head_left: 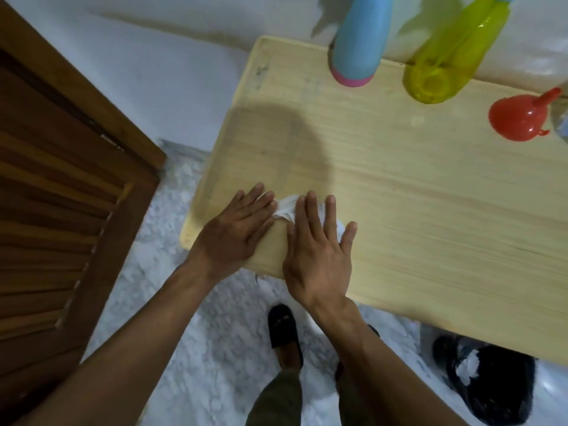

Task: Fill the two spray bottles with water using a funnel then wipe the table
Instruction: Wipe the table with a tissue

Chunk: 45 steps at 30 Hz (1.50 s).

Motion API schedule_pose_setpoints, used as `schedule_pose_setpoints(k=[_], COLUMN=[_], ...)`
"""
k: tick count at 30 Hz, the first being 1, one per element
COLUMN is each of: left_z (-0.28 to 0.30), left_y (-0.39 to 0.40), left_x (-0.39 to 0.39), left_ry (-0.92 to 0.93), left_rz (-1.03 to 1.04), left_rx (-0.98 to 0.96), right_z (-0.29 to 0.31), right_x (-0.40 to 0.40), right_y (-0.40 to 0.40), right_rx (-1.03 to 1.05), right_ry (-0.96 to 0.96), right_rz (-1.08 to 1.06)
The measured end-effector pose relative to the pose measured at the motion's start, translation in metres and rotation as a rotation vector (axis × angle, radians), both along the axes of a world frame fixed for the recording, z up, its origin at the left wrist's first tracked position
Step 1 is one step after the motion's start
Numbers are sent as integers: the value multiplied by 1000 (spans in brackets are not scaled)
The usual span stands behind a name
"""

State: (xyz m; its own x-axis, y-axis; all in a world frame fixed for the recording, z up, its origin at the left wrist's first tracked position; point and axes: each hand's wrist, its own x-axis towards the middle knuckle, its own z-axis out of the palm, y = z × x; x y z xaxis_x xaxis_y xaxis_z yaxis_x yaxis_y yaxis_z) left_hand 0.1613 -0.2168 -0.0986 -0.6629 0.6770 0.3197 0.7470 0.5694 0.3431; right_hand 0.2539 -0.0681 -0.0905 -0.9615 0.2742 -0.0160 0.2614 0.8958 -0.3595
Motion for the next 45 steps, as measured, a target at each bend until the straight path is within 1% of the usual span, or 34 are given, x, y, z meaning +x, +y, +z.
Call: schedule_pose_setpoints(k=[4, 10, 14, 19, 24, 28, 34, 37, 41, 45], left_z=[0, -6, -10, -12, -14, -13, -15, -13, -10, -9], left_y=[0, 32, 64, 112, 158, 189, 235, 259, 286, 303], left_x=[33, 84, 120, 164, 198, 219, 251, 268, 287, 298], left_ry=[-39, -39, -26, -51, -96, -130, -73, -59, -51, -37], left_rz=[177, 432, 542, 612, 617, 570, 448, 399, 332, 249], left_rx=[47, 81, 119, 182, 209, 208, 151, 138, 131, 110], right_z=[-1, -2, -2, 1, 4, 5, 11, 15, 21, 23], right_x=[9, 17, 26, 51, 82, 111, 161, 186, 219, 247], right_y=[24, 76, 114, 163, 207, 240, 287, 311, 334, 342], right_rx=[11, 18, 56, 92, 105, 105, 87, 133, 189, 257], right_ry=[30, 86, 127, 61, 42, 34, -19, -88, -125, -111], right_rz=[256, 577, 702, 796, 806, 776, 695, 665, 591, 492])
